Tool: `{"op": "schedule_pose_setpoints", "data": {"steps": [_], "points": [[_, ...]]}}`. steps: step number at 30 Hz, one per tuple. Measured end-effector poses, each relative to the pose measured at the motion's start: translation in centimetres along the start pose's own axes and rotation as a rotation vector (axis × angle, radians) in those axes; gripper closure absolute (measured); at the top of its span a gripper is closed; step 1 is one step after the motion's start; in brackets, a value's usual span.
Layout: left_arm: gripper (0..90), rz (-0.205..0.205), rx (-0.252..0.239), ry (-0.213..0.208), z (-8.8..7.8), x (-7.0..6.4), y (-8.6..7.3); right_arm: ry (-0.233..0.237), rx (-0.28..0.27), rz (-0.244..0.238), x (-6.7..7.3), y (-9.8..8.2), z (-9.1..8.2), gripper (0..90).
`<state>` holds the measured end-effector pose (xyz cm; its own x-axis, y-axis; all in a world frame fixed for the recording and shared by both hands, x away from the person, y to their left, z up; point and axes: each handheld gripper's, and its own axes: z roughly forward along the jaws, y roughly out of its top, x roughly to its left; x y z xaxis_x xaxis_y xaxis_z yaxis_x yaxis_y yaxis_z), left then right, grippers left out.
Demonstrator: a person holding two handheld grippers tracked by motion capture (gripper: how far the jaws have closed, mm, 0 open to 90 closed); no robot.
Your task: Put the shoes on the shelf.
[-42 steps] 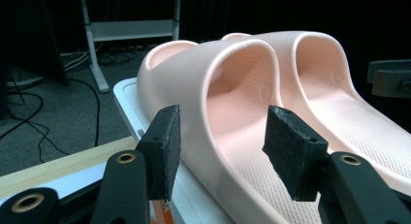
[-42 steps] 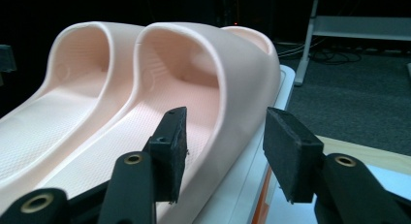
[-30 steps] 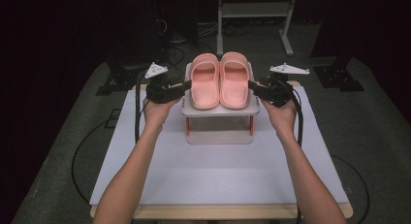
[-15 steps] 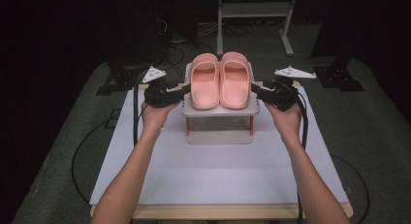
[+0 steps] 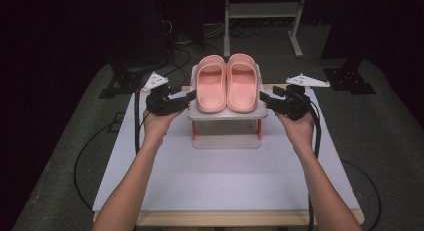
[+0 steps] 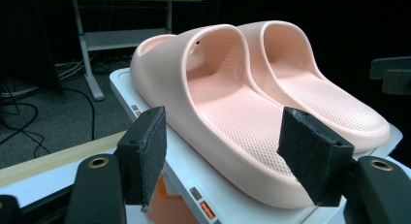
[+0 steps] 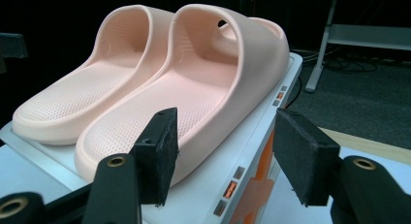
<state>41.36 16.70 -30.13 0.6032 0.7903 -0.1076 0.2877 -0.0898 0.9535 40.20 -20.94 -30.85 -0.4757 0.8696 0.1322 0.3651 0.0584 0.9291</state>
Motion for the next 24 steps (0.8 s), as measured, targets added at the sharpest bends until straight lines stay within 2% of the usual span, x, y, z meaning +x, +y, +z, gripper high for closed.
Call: {"op": "schedule_pose_setpoints", "data": {"steps": [5,9,24], "points": [[31.6,0.003,0.004,-0.008,-0.4,-0.1,-0.3,0.009,0.001,0.005,0.1,-0.4,-0.2,41.2],[28.9,0.012,0.014,0.003,-0.6,0.0,-0.5,0.009,0.007,0.003,0.2,-0.7,-0.3,39.3],[25.9,0.011,-0.004,0.000,-2.1,-0.5,-2.0,0.006,-0.002,-0.001,0.0,-1.9,-1.6,37.9]]}}
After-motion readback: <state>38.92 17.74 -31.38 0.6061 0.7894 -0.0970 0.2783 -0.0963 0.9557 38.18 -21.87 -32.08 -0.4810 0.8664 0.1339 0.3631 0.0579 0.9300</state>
